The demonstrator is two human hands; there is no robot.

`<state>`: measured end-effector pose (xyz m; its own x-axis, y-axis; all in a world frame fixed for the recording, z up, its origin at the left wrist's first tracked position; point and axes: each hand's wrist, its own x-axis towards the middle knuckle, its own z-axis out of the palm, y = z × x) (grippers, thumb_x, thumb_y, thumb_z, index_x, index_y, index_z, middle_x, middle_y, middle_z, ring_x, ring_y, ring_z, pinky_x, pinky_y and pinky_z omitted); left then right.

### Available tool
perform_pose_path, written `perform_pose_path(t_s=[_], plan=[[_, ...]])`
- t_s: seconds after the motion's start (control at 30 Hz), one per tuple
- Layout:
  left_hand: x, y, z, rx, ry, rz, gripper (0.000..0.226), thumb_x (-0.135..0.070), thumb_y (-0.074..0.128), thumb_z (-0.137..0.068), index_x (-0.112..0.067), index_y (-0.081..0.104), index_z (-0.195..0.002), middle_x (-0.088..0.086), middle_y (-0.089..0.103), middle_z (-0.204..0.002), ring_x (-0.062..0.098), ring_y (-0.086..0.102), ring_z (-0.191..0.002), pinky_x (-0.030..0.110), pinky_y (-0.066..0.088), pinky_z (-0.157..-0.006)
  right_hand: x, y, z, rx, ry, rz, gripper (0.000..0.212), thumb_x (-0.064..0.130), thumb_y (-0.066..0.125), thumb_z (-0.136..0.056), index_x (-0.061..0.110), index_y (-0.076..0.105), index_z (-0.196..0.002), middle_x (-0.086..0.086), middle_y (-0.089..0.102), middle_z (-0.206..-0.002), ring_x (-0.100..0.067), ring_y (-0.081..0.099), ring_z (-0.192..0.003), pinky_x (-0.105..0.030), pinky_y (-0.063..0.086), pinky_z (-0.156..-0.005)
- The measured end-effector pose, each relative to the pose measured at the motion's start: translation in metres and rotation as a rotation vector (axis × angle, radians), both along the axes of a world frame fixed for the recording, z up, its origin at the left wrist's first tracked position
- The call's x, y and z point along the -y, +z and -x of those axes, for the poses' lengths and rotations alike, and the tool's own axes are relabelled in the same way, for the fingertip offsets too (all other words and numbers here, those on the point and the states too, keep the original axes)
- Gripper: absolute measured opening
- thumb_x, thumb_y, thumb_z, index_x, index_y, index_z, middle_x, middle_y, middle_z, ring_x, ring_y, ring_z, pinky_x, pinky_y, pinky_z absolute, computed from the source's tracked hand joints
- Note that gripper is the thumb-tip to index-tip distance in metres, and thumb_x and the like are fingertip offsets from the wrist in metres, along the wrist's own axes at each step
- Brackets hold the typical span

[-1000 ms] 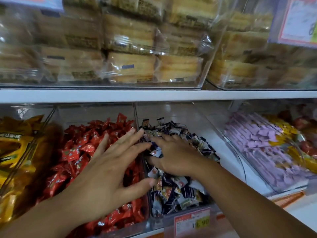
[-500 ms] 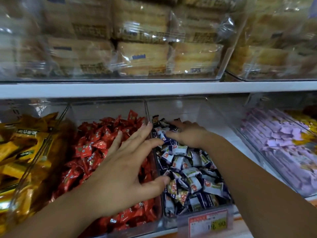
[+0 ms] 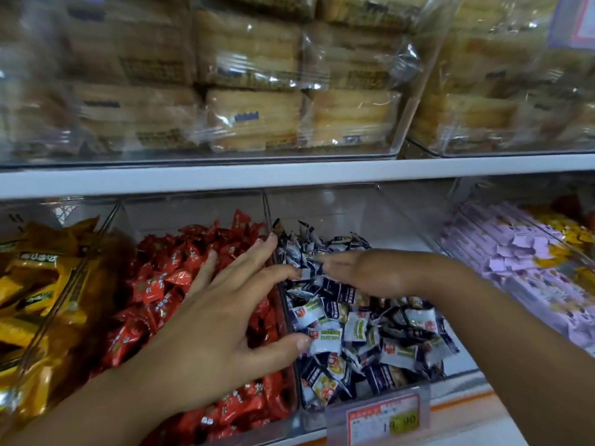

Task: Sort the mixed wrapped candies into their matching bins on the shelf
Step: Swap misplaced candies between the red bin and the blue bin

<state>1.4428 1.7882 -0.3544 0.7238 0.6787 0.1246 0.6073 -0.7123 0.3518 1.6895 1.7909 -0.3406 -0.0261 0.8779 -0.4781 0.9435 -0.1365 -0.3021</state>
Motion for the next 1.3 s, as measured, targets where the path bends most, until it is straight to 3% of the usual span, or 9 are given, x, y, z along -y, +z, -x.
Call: perform_pose_path(t_s=[0.1,0.2,0.3,0.37,0.5,0.73,0.87,1.0,1.3], plan=[[0.000,0.000,0.000,-0.014,-0.001,0.012,0.067,-0.093,0.013,-0.067,-0.071,-0.003,-0.128,-0.037,-0.036,-0.143,-0.014,-0.031,-0.132,0.035,-0.021,-0.114,-0.016,0.003,-0.004,-0.006,-0.075,-0.128,0.057,0.065,0.029,-0.095,0.046,0.024,-0.148,0.010,0.022,-0.158,-0.019,0.025,-0.144,-0.028,0.020,-0.112],[0.001,-0.001,0.001,-0.019,0.003,0.016,0.071,-0.092,0.013,-0.067,-0.066,0.002,-0.132,-0.036,-0.037,-0.143,-0.013,-0.033,-0.132,0.036,-0.021,-0.114,-0.042,-0.008,0.021,0.004,-0.011,-0.316,0.059,0.066,0.039,-0.091,0.051,0.022,-0.145,0.009,0.017,-0.160,-0.024,0.012,-0.147,-0.053,0.015,-0.117],[0.001,-0.002,0.002,-0.002,0.007,0.028,0.068,-0.091,0.016,-0.067,-0.064,0.011,-0.130,-0.037,-0.034,-0.144,-0.013,-0.032,-0.133,0.036,-0.020,-0.115,-0.056,-0.026,0.049,0.098,0.095,-0.276,0.059,0.046,0.039,-0.098,0.041,0.012,-0.151,0.005,0.011,-0.161,-0.030,0.003,-0.148,-0.064,0.005,-0.113],[0.000,-0.002,0.003,0.017,0.003,0.043,0.064,-0.093,0.017,-0.067,-0.066,0.015,-0.125,-0.038,-0.031,-0.145,-0.013,-0.030,-0.134,0.036,-0.019,-0.115,-0.058,-0.036,0.040,0.211,0.088,-0.215,0.056,0.051,0.034,-0.099,0.044,0.012,-0.150,0.008,0.008,-0.162,-0.032,0.002,-0.147,-0.066,0.005,-0.112],[0.000,-0.002,0.001,0.012,0.006,0.040,0.061,-0.092,0.017,-0.068,-0.068,0.013,-0.124,-0.038,-0.031,-0.145,-0.013,-0.030,-0.134,0.037,-0.018,-0.116,-0.051,-0.039,-0.002,0.279,-0.060,-0.171,0.053,0.064,0.028,-0.095,0.052,0.018,-0.146,0.014,0.007,-0.161,-0.029,0.004,-0.147,-0.060,0.012,-0.114],[0.000,-0.002,-0.001,0.008,0.019,0.043,0.064,-0.090,0.020,-0.069,-0.065,0.013,-0.128,-0.038,-0.034,-0.143,-0.012,-0.032,-0.133,0.038,-0.020,-0.115,-0.001,0.034,-0.005,0.120,0.018,-0.233,0.064,0.066,0.052,-0.085,0.057,0.025,-0.142,0.014,0.006,-0.161,-0.015,0.013,-0.147,-0.029,0.017,-0.115],[0.001,-0.002,0.000,-0.018,0.020,0.037,0.069,-0.089,0.020,-0.068,-0.062,0.012,-0.131,-0.038,-0.037,-0.141,-0.012,-0.034,-0.132,0.037,-0.020,-0.116,0.044,0.029,0.020,0.178,0.101,0.055,0.086,0.072,0.061,-0.074,0.067,0.005,-0.139,0.020,-0.020,-0.157,-0.018,-0.011,-0.148,-0.047,0.009,-0.118],[0.002,0.000,0.000,-0.024,0.024,0.051,0.058,-0.088,0.016,-0.065,-0.070,0.008,-0.120,-0.039,-0.037,-0.140,-0.013,-0.034,-0.132,0.038,-0.018,-0.116,0.020,-0.024,0.031,0.266,0.109,-0.132,0.088,0.060,0.065,-0.079,0.061,0.003,-0.142,0.013,-0.023,-0.157,-0.034,-0.023,-0.144,-0.071,0.005,-0.110],[0.003,0.002,-0.001,-0.045,0.032,0.043,0.061,-0.089,0.012,-0.064,-0.068,0.009,-0.121,-0.038,-0.038,-0.140,-0.012,-0.035,-0.131,0.038,-0.019,-0.116,-0.021,-0.006,-0.006,0.086,-0.031,-0.272,0.082,0.066,0.065,-0.076,0.050,0.025,-0.146,0.008,0.001,-0.162,-0.022,0.003,-0.148,-0.041,0.014,-0.117]])
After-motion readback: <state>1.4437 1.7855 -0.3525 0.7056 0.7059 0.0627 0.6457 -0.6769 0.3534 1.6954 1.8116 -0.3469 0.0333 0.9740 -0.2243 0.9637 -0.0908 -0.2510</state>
